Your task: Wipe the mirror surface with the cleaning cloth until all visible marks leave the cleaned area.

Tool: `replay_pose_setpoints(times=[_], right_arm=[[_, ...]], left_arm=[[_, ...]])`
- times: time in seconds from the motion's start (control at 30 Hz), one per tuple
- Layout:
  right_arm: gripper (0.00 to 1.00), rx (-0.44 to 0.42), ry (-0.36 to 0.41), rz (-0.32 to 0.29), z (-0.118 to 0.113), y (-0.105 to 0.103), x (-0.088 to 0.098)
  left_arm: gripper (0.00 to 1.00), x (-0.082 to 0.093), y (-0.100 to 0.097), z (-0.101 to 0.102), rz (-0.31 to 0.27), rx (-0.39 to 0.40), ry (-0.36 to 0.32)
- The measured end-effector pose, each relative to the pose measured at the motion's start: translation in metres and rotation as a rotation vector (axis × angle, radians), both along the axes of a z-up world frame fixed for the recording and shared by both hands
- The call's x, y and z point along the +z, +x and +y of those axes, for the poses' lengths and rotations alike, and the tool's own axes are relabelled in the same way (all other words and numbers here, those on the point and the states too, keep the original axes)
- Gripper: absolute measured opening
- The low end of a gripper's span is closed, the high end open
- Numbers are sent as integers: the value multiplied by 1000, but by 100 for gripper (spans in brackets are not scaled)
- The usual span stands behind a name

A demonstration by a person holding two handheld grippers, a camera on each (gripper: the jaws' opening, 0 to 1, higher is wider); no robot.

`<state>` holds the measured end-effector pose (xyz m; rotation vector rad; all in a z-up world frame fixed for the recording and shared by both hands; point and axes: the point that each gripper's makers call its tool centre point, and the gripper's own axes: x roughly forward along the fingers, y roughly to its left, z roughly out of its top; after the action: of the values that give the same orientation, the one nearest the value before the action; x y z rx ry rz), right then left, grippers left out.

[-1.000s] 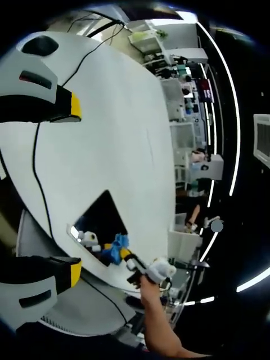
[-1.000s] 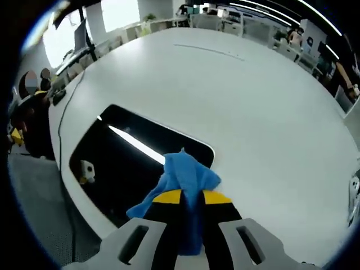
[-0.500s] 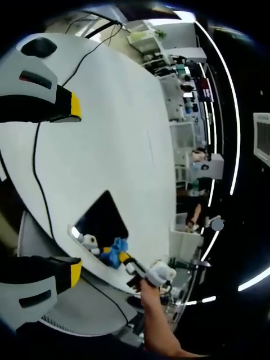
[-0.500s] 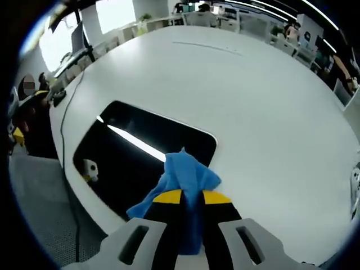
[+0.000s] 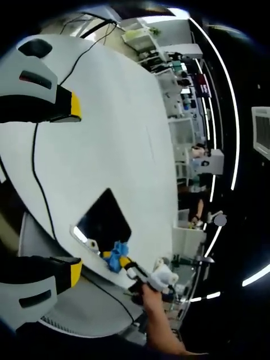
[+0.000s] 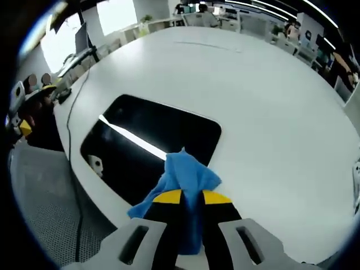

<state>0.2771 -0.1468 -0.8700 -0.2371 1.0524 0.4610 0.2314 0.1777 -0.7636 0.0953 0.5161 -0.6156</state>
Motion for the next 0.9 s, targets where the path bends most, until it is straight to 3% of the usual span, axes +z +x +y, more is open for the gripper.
replay_pose_setpoints(times=[0.27,0.37,0.57,0.9], right_arm=[[7,-37,29,22,-3,-11,0],[7,-114,67,95,-4,-22,-1],[7,-104,50,67,-3,-20,-1],[7,-144,64,80,-3,-19,-2]], left_arm=[[100,-1,2,8,5,25,-5],[100,-1,3,12,3,35,-6],[100,1,7,17,-3,57,-14],[100,-1,9,12,2,47,-15]])
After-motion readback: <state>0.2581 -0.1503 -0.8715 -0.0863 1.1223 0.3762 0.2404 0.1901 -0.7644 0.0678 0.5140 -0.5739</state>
